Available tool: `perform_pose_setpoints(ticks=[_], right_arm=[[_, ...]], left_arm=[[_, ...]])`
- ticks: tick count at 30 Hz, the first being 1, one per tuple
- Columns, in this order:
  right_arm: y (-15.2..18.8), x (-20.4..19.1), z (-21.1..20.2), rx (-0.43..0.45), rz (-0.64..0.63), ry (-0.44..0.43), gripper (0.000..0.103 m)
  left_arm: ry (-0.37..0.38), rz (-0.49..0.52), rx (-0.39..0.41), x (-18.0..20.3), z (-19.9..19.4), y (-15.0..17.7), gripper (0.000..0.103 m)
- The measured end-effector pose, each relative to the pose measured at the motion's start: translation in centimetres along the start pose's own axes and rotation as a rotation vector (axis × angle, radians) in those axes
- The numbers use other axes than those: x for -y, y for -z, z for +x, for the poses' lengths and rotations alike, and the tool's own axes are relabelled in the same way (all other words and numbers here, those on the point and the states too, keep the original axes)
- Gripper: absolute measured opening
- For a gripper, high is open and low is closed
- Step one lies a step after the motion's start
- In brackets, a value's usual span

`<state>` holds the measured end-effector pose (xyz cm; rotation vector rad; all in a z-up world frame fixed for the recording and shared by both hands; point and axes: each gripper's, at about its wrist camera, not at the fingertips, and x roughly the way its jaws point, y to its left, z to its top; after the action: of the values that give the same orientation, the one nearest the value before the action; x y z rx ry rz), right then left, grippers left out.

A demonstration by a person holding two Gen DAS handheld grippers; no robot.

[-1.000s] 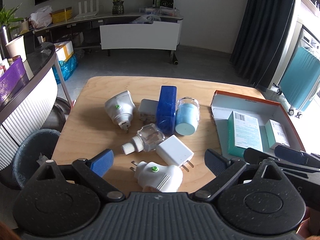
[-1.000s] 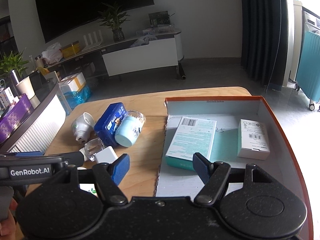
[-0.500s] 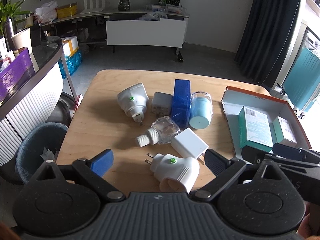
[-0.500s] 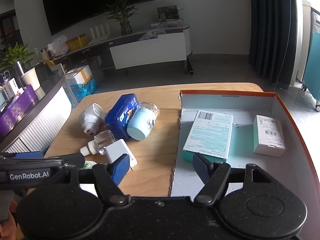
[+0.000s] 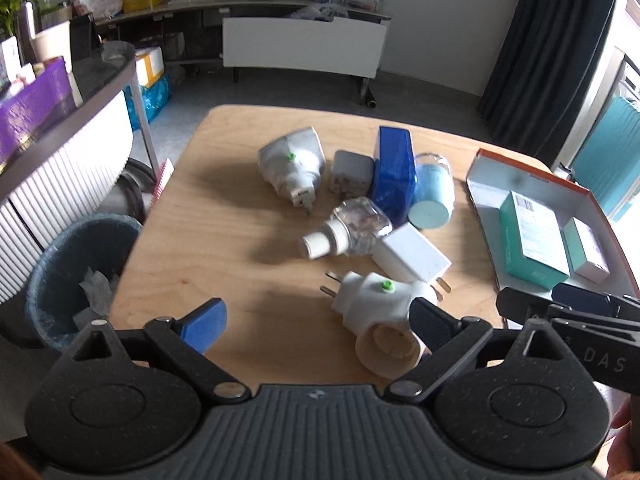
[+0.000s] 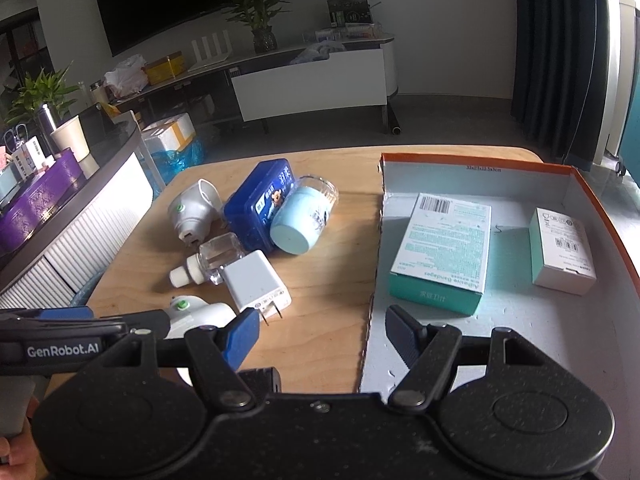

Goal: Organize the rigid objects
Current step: 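Withdraw both open tools from the tray back over the table objects, then grasp the white socket adapter with left tool while right tool grasps black charger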

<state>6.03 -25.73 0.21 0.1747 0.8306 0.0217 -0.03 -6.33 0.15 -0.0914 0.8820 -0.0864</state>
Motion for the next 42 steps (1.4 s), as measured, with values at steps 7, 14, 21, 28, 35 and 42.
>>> perform_pose_setpoints(ticks=[7,14,21,28,35,42], right_arm=[[0.9,0.8,-0.7,-0.002,0.016,0.004,0.083],[1.9,0.8,-1.3,-0.017,0.017,-0.017,0.083],[3.5,-1.4,-0.8,-0.072,-0.026,-0.068,0.083],[4.1,-4.6,1.1,-0.112,-0.080,-0.099,0.083],[4.3,-6.2,2.9,-0.122,-0.128,-0.059,0.085],[4.5,-7.0,3.5,-0.101,-0.194,0.003,0.076]], left_arm=[[0.046,0.041,-0.010,1.5,1.0,0.3,0.103],[0.048,0.084,-0.046,2.1,4.1,0.3,0.103],[0.080,0.121,-0.018,1.5,4.3,0.5,0.084],[0.025,0.096,0.016,-1.4,2.1,0.4,0.084],[-0.026,0.065,0.043,-3.5,0.7,0.9,0.084],[-0.021,0.054,0.045,-3.3,0.6,1.3,0.084]])
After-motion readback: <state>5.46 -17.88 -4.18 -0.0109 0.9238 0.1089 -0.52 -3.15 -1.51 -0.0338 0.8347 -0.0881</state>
